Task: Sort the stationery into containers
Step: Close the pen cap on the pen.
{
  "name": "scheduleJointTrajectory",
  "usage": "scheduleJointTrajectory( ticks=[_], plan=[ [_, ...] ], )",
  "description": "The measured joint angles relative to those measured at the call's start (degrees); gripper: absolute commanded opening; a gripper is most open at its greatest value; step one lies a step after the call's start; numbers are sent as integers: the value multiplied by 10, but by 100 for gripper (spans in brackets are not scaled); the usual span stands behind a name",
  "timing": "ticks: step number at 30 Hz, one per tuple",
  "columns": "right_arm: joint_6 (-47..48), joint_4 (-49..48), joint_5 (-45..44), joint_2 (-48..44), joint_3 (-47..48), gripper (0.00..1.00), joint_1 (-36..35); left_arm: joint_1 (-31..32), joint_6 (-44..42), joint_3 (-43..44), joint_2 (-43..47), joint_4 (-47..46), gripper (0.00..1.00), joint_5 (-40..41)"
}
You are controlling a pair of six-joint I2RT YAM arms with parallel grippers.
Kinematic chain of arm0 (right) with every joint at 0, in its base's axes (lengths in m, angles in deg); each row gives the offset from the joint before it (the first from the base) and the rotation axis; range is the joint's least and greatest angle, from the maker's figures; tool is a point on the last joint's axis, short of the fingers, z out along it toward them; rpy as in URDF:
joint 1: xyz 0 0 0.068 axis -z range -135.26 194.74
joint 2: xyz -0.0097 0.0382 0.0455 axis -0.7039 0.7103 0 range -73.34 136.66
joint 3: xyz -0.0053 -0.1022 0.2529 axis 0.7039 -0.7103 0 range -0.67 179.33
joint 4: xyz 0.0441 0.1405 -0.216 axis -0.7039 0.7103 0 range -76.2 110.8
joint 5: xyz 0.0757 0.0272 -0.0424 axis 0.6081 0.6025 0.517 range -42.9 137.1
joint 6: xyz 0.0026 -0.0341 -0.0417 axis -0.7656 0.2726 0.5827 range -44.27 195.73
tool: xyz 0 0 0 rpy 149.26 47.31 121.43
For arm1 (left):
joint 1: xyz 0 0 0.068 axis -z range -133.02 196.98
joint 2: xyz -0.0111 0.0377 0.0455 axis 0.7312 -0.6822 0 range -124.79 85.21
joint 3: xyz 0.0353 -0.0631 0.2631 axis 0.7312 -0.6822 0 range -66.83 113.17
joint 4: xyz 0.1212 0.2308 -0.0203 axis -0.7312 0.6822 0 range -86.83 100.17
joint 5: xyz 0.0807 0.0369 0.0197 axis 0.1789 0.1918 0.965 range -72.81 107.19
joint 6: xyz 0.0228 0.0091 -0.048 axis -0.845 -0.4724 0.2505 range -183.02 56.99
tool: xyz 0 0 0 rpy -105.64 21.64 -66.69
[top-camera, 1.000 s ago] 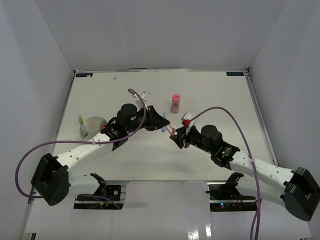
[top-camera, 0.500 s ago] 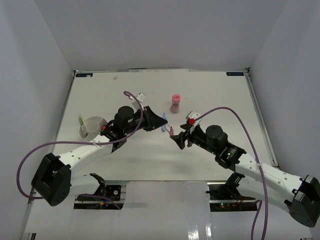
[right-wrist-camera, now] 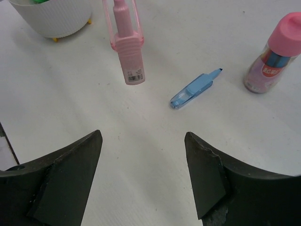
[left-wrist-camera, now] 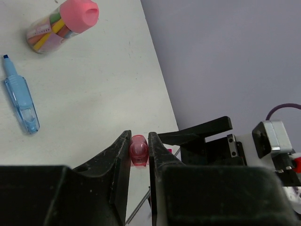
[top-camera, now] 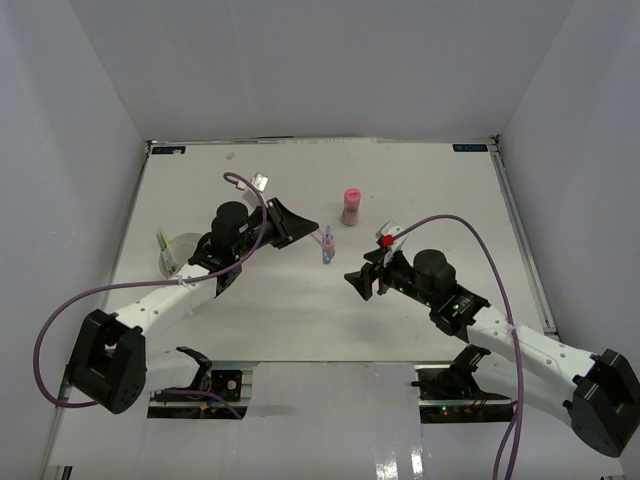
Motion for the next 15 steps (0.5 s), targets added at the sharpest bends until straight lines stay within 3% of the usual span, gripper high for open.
scheduleJointTrajectory(
  ticks=[9, 15],
  plan=[
    [-41, -148, 94, 127, -9, 71, 13, -1, 11, 33, 23, 14, 9, -24],
    [-57, -235, 119, 163, -9, 58, 13, -1, 17, 38, 39, 14, 10, -40]
  ],
)
